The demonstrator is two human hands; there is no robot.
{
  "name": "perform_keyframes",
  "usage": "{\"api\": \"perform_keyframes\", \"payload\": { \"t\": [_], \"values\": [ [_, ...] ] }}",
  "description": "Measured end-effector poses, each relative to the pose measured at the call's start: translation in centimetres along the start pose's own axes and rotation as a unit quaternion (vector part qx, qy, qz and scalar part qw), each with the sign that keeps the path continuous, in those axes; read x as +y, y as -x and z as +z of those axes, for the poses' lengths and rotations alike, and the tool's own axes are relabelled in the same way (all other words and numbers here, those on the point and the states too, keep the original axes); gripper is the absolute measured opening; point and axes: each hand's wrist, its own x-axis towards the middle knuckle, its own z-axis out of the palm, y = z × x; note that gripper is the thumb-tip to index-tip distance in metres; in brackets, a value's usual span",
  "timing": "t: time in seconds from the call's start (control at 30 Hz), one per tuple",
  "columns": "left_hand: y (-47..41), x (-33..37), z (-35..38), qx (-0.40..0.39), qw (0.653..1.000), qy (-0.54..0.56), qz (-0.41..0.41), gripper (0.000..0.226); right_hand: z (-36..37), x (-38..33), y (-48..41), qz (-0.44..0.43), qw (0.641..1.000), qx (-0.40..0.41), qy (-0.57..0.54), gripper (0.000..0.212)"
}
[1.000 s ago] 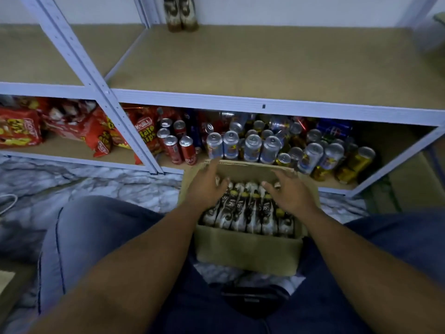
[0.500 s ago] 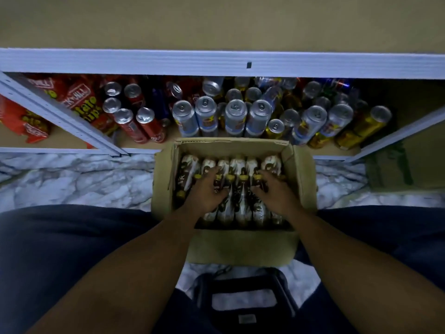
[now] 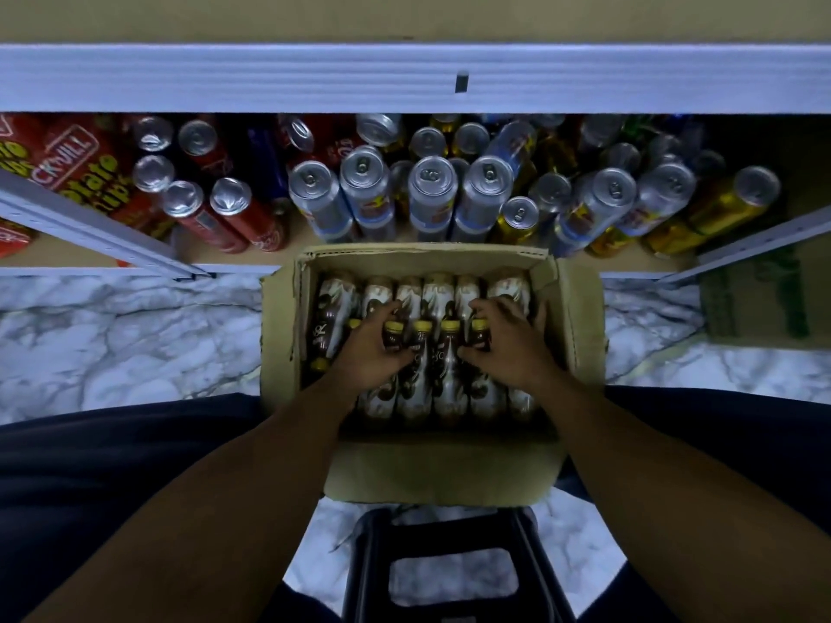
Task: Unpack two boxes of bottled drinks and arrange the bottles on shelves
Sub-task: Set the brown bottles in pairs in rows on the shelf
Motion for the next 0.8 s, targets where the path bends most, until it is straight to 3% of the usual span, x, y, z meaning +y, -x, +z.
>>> {"api": "perform_keyframes", "payload": {
  "t": [0.13, 0.3, 0.5, 0.6, 0.8],
  "values": [
    [0.8, 0.6, 0.0, 0.014, 1.0, 0.017, -0.002, 0.081, 0.2, -1.1, 1.0, 0.001, 0.996, 0.056, -0.065, 0.073],
    [2.2, 0.3, 0.4, 0.039, 0.999, 0.03, 0.013, 0.06, 1.3, -2.3, 3.2, 0.025, 0.973, 0.086, -0.212, 0.087],
    [4.1, -1.0, 0.9, 0.037, 0.997, 0.051, 0.044, 0.079, 1.4, -2.6, 4.8, 0.04, 0.951, 0.059, -0.301, 0.071],
    [4.8, -1.4, 0.9, 0.057, 0.995, 0.069, 0.054, 0.079, 1.3, -2.5, 5.6, 0.038, 0.937, 0.039, -0.345, 0.067],
    [6.1, 0.8, -1.1, 0.107, 0.986, 0.09, 0.089, 0.072, -0.6, -2.8, 5.9, 0.046, 0.913, 0.079, -0.398, 0.067]
  ]
}}
